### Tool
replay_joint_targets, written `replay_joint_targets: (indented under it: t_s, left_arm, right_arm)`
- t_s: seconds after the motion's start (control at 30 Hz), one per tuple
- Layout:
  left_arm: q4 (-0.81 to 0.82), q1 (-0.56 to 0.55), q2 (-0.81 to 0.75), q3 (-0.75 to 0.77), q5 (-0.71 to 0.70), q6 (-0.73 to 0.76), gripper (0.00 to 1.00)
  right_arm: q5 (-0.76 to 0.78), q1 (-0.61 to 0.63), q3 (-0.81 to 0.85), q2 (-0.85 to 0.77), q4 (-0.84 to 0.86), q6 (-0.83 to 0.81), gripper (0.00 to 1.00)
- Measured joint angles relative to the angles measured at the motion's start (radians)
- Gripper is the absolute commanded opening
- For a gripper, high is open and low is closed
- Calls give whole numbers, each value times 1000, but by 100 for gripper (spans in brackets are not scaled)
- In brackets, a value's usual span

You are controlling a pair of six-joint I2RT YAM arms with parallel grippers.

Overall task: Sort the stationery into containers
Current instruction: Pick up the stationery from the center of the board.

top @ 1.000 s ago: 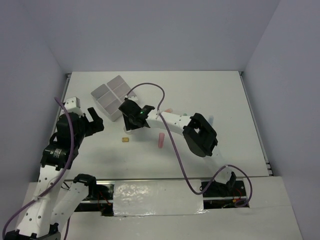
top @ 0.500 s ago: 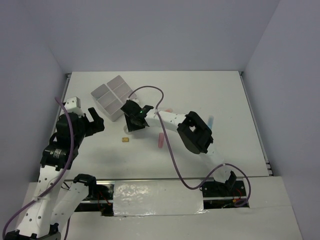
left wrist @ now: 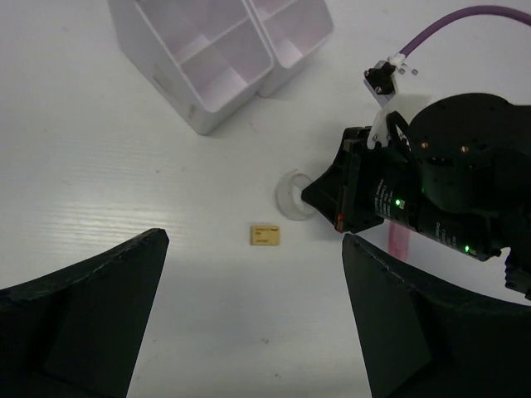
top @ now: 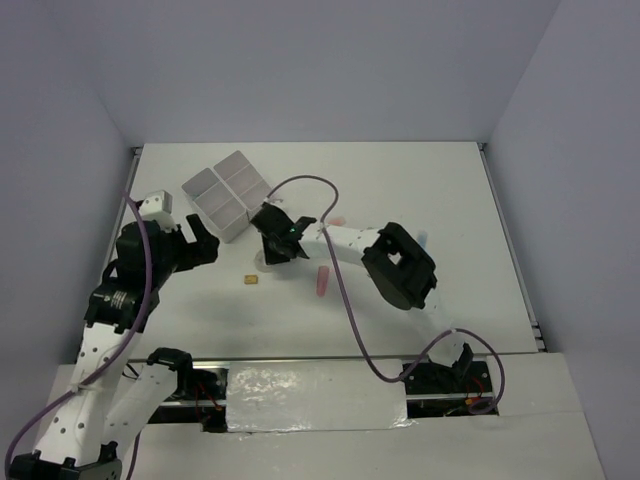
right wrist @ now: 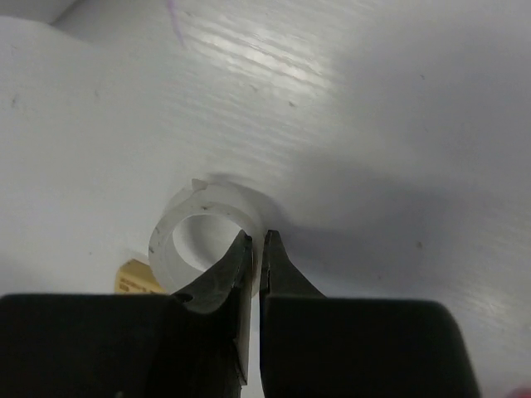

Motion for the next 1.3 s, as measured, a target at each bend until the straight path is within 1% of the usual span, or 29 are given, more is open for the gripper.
replay_joint_targets:
  t_s: [0.13,0.2,0.33,0.43,0.5,0.53,0.57,0.67,0.73,0.8,0.83,0.87,0.97,1.03,1.1,1.13,1.23,1.27,1.3]
  left_arm:
    - [69,1,40,-34,147,-54,99]
    - [124,1,62,-72,227,-106,96]
    - [189,-2,106,-118,333,-202,94]
    - [246,-14,137,-120,378,-261,91]
    - [284,-35,154,-120,401,-287,90]
    - [299,-50,164,-120,408,-297,88]
    - [316,-64,175,-120,416,-312,82]
    - [348,-102,201,-120,427,-334,76]
    - [358,-122,214,-120,426,-339,73]
    - [361,-131,228,-120,426,-340,66]
    - [363,-134,235,-120,425,-339,60]
    - [365,-136,243,-120,424,-340,52]
    - [378,-143,260,-120,426,-340,46]
    - [387,-151,263,-119,424,-337,45]
    - [393,-154,274,-119,427,-338,28]
    - [401,-157,278,-119,430,-338,16]
    - [413,-164,282,-118,434,-333,0]
    - [415,-168,282,-117,432,-327,0]
    - [415,-170,282,-115,427,-321,0]
  right_arm:
    - [3,-2,-262,-184,108,44,0]
    - [8,1,-374,-296,157,66,0]
    - [25,16,-528,-500,288,87,0]
    - [31,37,-574,-593,375,87,0]
    - [31,50,-578,-620,407,87,0]
    - [31,54,-578,-627,420,86,0]
    - [31,58,-578,-632,429,84,0]
    - [31,64,-582,-643,446,84,0]
    - [31,65,-594,-652,457,84,0]
    - [32,65,-606,-664,458,83,0]
    - [32,65,-610,-669,458,82,0]
    - [32,65,-610,-673,457,80,0]
    - [34,66,-610,-683,456,71,0]
    - [31,66,-610,-683,457,68,0]
    - [26,68,-610,-683,457,63,0]
    - [25,68,-612,-683,455,61,0]
    - [27,66,-612,-683,454,57,3]
    - [27,66,-614,-683,458,56,10]
    - [26,65,-619,-685,466,55,22]
